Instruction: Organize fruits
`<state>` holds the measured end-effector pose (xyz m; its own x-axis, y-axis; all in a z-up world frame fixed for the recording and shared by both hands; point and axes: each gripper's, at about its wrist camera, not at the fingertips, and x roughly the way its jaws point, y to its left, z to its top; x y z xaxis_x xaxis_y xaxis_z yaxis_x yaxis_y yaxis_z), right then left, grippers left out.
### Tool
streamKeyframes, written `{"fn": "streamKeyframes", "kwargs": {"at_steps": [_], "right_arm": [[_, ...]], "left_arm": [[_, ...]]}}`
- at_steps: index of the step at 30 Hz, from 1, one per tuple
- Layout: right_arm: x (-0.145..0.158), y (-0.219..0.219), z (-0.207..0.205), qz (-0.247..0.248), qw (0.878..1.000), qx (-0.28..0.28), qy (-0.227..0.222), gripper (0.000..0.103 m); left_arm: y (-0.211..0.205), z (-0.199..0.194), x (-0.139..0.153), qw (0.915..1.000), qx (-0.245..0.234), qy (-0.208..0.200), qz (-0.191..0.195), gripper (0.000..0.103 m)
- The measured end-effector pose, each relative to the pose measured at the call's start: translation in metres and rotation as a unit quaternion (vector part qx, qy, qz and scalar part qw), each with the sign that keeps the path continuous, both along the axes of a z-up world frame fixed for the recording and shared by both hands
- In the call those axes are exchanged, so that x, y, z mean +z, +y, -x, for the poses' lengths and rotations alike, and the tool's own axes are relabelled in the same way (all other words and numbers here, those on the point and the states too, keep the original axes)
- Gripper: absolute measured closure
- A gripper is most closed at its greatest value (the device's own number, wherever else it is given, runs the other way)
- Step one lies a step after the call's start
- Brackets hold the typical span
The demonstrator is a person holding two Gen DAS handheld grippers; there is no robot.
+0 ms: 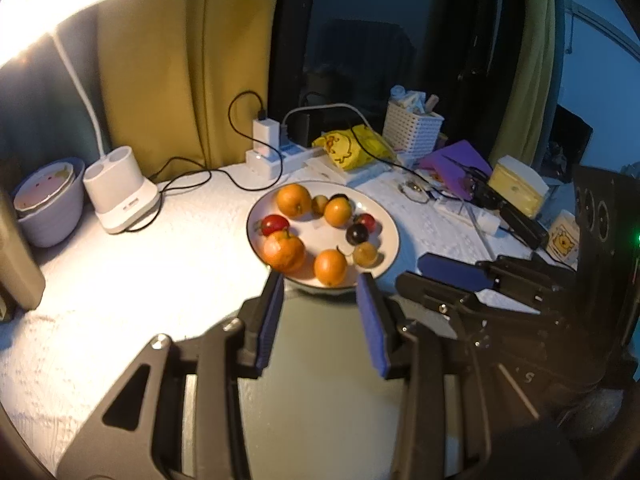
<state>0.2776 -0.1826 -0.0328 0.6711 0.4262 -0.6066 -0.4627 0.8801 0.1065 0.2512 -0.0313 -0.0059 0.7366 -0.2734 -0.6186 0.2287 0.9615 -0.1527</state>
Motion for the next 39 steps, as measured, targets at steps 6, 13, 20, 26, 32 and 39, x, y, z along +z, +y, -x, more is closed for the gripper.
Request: {"fn": "streamKeyframes", "kwargs": {"at_steps": [6,13,20,26,32,39], "right_arm": [[0.003,0.004,0.022,0.004,1.000,0.004,-0.007,0.073],[0.008,0.006,0.048,0.007,1.000,0.009,-0.019,0.073],[0.019,0.007,0.073,0.010,0.999,0.012,-0.036,0.073],[0.030,0.007,0.093,0.011,0.998,0.012,-0.053,0.073],[0.039,0.007,0.112,0.011,0.997,0.015,-0.070,0.073],[0.051,0.002,0.137,0.008,0.996,0.014,-0.092,0.073]], "left_arm": [[0.007,0.023,0.004,0.9999,0.006,-0.011,0.003,0.061],[0.007,0.051,0.011,0.9996,0.005,-0.029,0.001,0.061],[0.009,0.077,0.023,0.9987,0.003,-0.051,0.003,0.060],[0.010,0.099,0.034,0.9974,0.001,-0.071,0.002,0.060],[0.008,0.119,0.044,0.9960,0.002,-0.090,-0.003,0.060],[0.005,0.146,0.056,0.9928,0.005,-0.120,-0.004,0.032]]}}
